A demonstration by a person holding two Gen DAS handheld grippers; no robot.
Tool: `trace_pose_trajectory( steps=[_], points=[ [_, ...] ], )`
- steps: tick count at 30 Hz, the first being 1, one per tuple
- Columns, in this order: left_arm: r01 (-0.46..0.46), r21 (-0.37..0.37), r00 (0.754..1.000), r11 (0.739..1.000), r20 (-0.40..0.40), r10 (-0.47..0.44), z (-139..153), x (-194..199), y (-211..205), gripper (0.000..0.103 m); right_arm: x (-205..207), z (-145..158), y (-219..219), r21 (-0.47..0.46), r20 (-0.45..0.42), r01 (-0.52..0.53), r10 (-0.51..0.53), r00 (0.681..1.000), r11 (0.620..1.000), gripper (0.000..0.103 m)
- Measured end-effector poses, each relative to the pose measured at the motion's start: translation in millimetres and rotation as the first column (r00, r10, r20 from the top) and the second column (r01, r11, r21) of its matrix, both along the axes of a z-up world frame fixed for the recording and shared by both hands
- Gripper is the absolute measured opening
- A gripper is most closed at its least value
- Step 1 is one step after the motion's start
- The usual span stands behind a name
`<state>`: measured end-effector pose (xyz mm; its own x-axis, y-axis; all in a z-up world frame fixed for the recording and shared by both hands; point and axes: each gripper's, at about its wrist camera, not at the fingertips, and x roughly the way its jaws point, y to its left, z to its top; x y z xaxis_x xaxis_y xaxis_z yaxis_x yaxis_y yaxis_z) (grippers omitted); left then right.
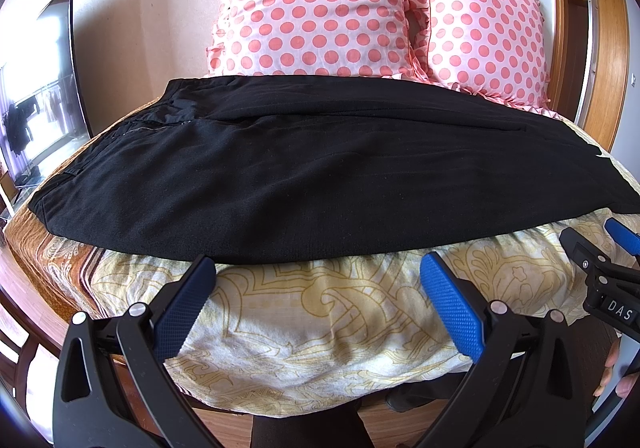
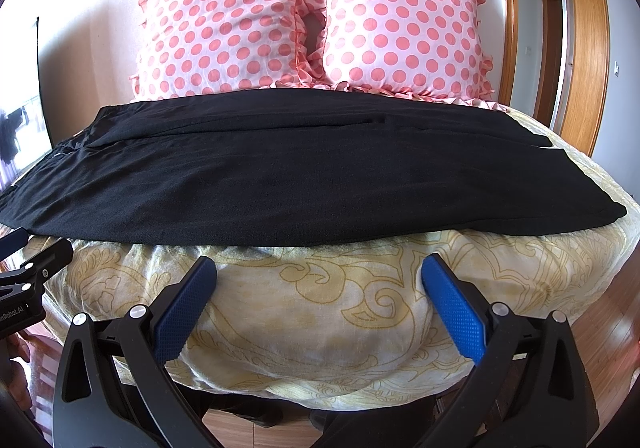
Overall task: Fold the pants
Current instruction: 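Grasp the black pants' leg end with the right gripper and lift it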
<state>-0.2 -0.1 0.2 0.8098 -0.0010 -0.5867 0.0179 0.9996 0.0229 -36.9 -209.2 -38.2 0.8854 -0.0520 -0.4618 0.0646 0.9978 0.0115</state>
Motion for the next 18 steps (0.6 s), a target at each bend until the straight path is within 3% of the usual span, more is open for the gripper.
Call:
trace_pose_trajectory(
  steps=[6, 9, 11, 15, 18],
  points=[
    [0.008, 0.002, 1.0, 1.0, 0.004, -0.008, 0, -3, -1, 0.101, -1, 1, -11, 0.004, 0.0, -0.068, 0.068, 0.998, 0.998, 0.102],
    [0.012, -0.004, 1.0, 1.0, 0.003, -0.012, 8, -5, 5, 0.101, -6, 21, -33, 0.059, 0.049, -0.093, 0.09, 0.995, 0.994, 0.102],
    [0.015, -0.016, 0.999, 1.0, 0.052, -0.014, 21, -10, 9, 0.101, -5, 43, -54, 0.092, 0.095, -0.091, 0.082, 0.992, 0.992, 0.102],
    [0.015, -0.041, 0.992, 0.999, 0.127, -0.009, 54, 1, 17, 0.101, 31, 93, -112, 0.165, 0.114, -0.017, -0.002, 0.993, 0.986, 0.102],
    [-0.019, -0.088, 0.99, 0.996, 0.139, 0.031, 65, 21, 22, 0.101, 91, 122, -154, 0.162, 0.049, 0.146, -0.155, 0.987, 0.976, 0.102]
  ],
)
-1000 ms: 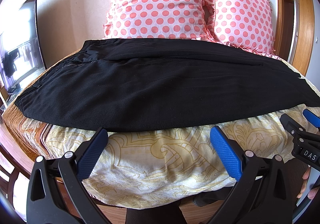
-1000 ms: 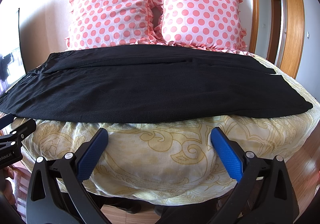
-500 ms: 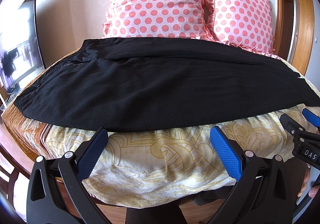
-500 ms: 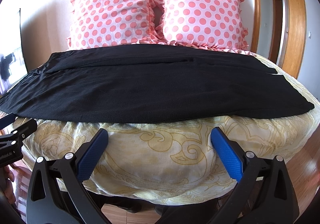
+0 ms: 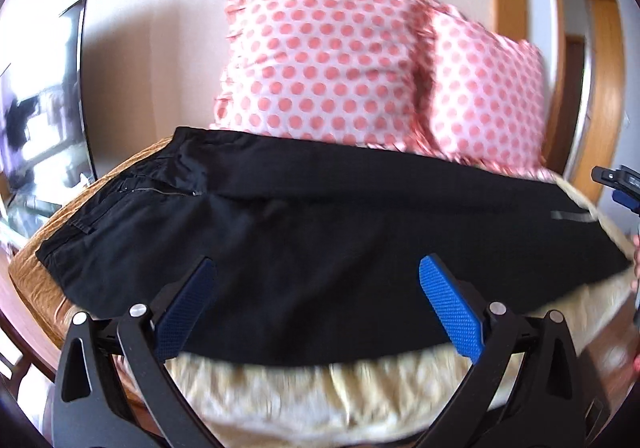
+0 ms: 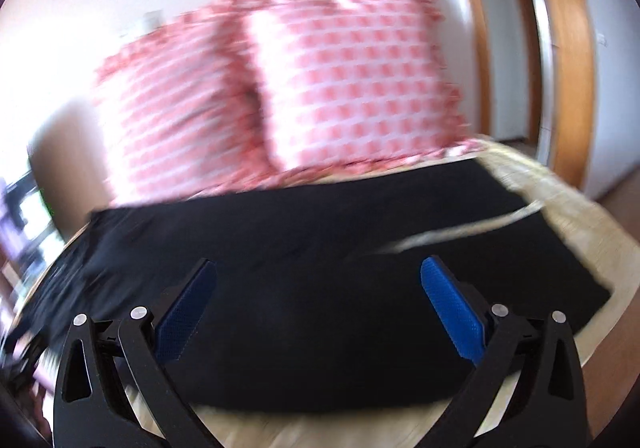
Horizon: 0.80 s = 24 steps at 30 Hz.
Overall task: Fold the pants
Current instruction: 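Grasp the black pants' leg end with the right gripper and lift it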
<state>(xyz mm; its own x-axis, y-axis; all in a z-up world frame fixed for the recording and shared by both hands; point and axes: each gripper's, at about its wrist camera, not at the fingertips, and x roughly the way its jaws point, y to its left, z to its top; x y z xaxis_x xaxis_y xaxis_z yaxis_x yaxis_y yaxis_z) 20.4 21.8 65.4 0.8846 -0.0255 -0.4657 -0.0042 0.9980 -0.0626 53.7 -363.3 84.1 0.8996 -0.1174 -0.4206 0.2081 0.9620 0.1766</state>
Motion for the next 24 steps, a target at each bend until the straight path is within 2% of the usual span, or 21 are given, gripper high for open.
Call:
trace_pose_trajectory(
  steps=[3, 6, 8, 10, 13, 17, 19, 24],
  points=[
    [0.0, -0.005, 1.0, 1.0, -0.025, 0.0, 3, 22, 0, 0.101, 61, 10, -39, -0.01, -0.091, 0.14, -0.141, 0.986, 0.99, 0.102],
    [-0.019, 0.015, 1.0, 1.0, -0.016, 0.019, 1, 36, -3, 0.101, 124, 6, -88, 0.026, -0.187, 0.278, -0.268, 0.945, 0.96, 0.101],
    [-0.02, 0.005, 1.0, 1.0, -0.014, 0.02, -1, 44, -4, 0.101, 157, 0, -113, 0.04, -0.239, 0.335, -0.317, 0.918, 0.941, 0.097],
    [-0.026, 0.0, 0.999, 1.0, -0.024, 0.026, -3, 51, -3, 0.101, 190, -9, -136, 0.045, -0.29, 0.388, -0.36, 0.887, 0.92, 0.086],
    [-0.026, 0.007, 0.998, 1.0, -0.048, 0.026, -9, 62, -3, 0.101, 230, -25, -165, 0.034, -0.354, 0.471, -0.43, 0.83, 0.881, 0.078],
    [-0.011, 0.016, 0.997, 1.0, -0.072, 0.012, -17, 72, -1, 0.101, 262, -42, -185, 0.033, -0.41, 0.542, -0.483, 0.774, 0.84, 0.065],
    [-0.004, 0.023, 0.997, 1.0, -0.076, 0.005, -21, 75, -1, 0.101, 273, -50, -189, 0.035, -0.428, 0.571, -0.504, 0.75, 0.82, 0.064],
    [0.027, 0.033, 0.995, 0.999, -0.099, -0.024, -24, 80, -6, 0.101, 287, -60, -180, -0.024, -0.462, 0.593, -0.535, 0.707, 0.805, 0.064]
  ],
)
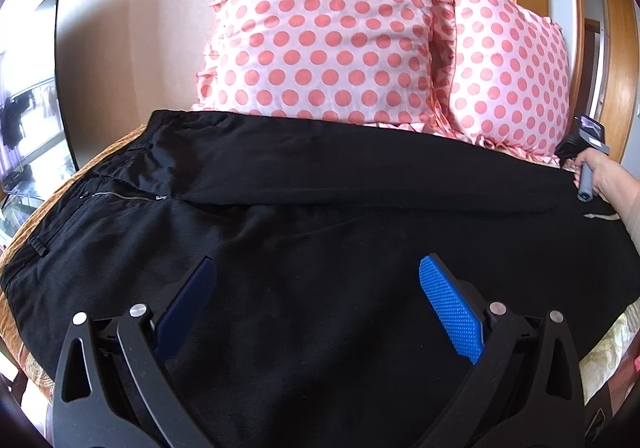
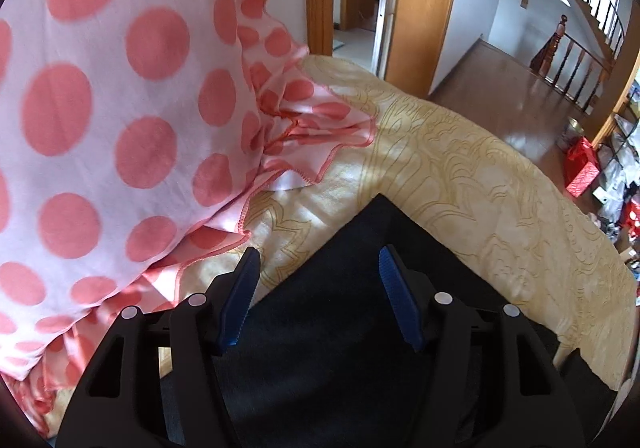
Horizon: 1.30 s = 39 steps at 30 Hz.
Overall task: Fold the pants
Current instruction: 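Grasp the black pants' leg end with the right gripper and lift it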
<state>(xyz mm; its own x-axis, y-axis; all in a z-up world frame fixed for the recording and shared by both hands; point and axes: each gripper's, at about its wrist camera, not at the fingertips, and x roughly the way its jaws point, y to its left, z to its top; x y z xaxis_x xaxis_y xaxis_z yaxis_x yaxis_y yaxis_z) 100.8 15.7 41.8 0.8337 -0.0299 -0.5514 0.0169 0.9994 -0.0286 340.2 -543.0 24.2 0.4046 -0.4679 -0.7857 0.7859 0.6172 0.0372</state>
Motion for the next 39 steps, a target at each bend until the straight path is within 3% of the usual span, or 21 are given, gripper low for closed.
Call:
trace_pose_trajectory(
  steps=[5, 7, 10, 12, 17, 21, 27, 30, 33, 39],
  points=[
    [0.009, 0.014, 1.0, 1.0, 0.006, -0.009, 0, -1, -3, 0.101, -2, 0, 10, -0.022, 0.02, -0.03, 0.031, 0.999, 0.999, 0.034],
    [0.008, 0.012, 1.0, 1.0, 0.009, -0.008, 0, -1, -3, 0.101, -10, 0, 6, 0.0, 0.051, -0.031, 0.031, 0.998, 1.0, 0.018],
    [0.002, 0.007, 1.0, 1.0, 0.023, -0.002, 1, -4, -2, 0.101, -33, 0, -8, 0.095, 0.161, -0.047, 0.031, 0.986, 0.994, 0.006],
    [0.004, -0.002, 1.0, 1.0, 0.029, -0.004, 2, -7, 0, 0.101, -51, 2, -11, 0.136, 0.223, -0.069, 0.037, 0.974, 0.988, 0.005],
    [0.004, -0.014, 0.999, 1.0, 0.048, -0.003, 7, -19, 2, 0.101, -100, 24, -4, 0.113, 0.331, -0.135, 0.091, 0.939, 0.984, 0.003],
    [0.012, -0.032, 0.997, 0.999, 0.073, -0.01, 13, -34, 5, 0.101, -161, 44, 17, 0.082, 0.441, -0.23, 0.172, 0.881, 0.97, 0.003],
    [0.024, -0.056, 0.995, 0.998, 0.098, -0.018, 17, -52, 8, 0.101, -269, 48, 55, 0.02, 0.553, -0.356, 0.286, 0.782, 0.934, 0.003],
    [0.033, -0.07, 0.994, 0.997, 0.11, -0.025, 19, -60, 8, 0.101, -311, 26, 66, 0.032, 0.558, -0.371, 0.292, 0.777, 0.928, 0.003],
    [0.04, -0.08, 0.993, 0.996, 0.114, -0.031, 19, -63, 7, 0.101, -331, -7, 66, 0.121, 0.542, -0.38, 0.26, 0.799, 0.917, 0.003],
    [0.05, -0.063, 0.991, 0.997, 0.123, -0.042, 22, -70, 2, 0.101, -333, -31, 58, 0.245, 0.545, -0.389, 0.206, 0.813, 0.888, 0.004]
  ],
)
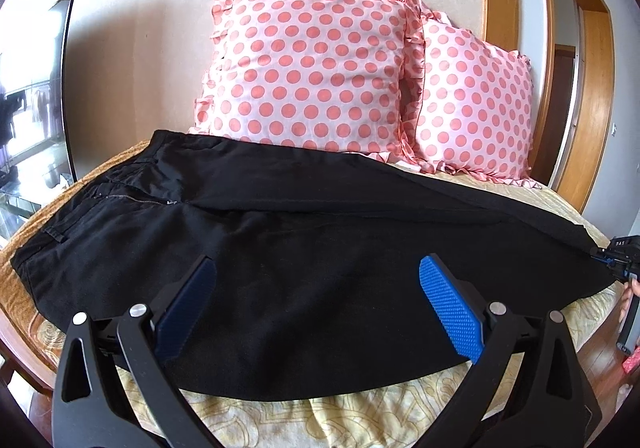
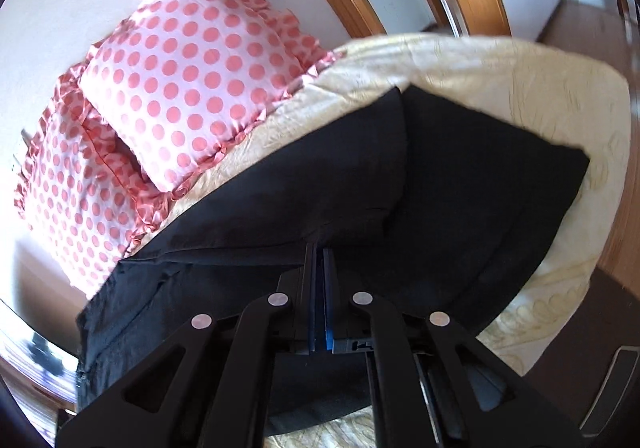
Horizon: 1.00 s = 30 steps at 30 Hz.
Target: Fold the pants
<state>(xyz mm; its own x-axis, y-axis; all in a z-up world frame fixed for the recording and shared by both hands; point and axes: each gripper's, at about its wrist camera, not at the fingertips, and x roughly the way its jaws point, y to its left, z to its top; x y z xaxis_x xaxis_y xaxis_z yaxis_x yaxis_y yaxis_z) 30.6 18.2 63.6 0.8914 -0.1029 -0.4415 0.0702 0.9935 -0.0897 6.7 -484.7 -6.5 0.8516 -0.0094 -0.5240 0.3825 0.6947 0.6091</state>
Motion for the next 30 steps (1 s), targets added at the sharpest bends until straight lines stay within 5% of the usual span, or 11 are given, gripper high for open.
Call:
trace_pose_trajectory(
  steps=[3, 5, 6, 7, 15, 17, 18, 19, 26, 30],
  points=[
    [-0.02, 0.017, 1.0, 1.0, 0.01, 0.02, 1, -4, 1, 0.101, -4, -3, -6, 0.07, -0.007, 0.01, -0.009, 1.0, 0.998, 0.01],
    [-0.028, 0.02, 1.0, 0.999, 0.011, 0.028, 0, -5, 2, 0.101, -4, -4, -8, 0.1, -0.012, 0.016, -0.015, 1.0, 0.995, 0.031],
    [-0.034, 0.019, 0.999, 0.999, 0.006, 0.034, 0, -4, 3, 0.101, -5, -6, -9, 0.131, -0.018, 0.026, -0.024, 1.0, 0.991, 0.052],
    [-0.037, 0.017, 0.999, 0.999, 0.002, 0.037, -1, -3, 4, 0.101, -6, -6, -10, 0.162, -0.007, 0.03, -0.03, 1.0, 0.986, 0.054],
    [-0.04, 0.003, 0.999, 0.999, -0.024, 0.04, -4, 7, 5, 0.101, 4, -11, -27, 0.237, 0.019, 0.108, -0.116, 0.993, 0.966, 0.043],
    [-0.044, 0.004, 0.999, 0.999, -0.03, 0.044, -4, 8, 5, 0.101, 11, -13, -31, 0.244, 0.013, 0.121, -0.128, 0.992, 0.962, 0.032],
    [-0.046, 0.003, 0.998, 0.999, -0.033, 0.046, -4, 10, 6, 0.101, 15, -16, -34, 0.247, 0.015, 0.116, -0.124, 0.992, 0.962, 0.012],
    [-0.048, 0.001, 0.998, 0.999, -0.036, 0.048, -4, 11, 8, 0.101, 17, -18, -37, 0.251, 0.031, 0.111, -0.123, 0.992, 0.962, 0.005],
    [-0.09, -0.008, 0.995, 0.996, -0.032, 0.09, 1, 15, 23, 0.101, -35, 12, -47, 0.134, 0.227, 0.161, -0.189, 0.955, 0.978, 0.004],
    [-0.109, -0.031, 0.994, 0.994, -0.022, 0.108, 8, 22, 38, 0.101, -46, -6, -51, 0.123, 0.152, 0.192, -0.21, 0.966, 0.974, 0.004]
  ],
)
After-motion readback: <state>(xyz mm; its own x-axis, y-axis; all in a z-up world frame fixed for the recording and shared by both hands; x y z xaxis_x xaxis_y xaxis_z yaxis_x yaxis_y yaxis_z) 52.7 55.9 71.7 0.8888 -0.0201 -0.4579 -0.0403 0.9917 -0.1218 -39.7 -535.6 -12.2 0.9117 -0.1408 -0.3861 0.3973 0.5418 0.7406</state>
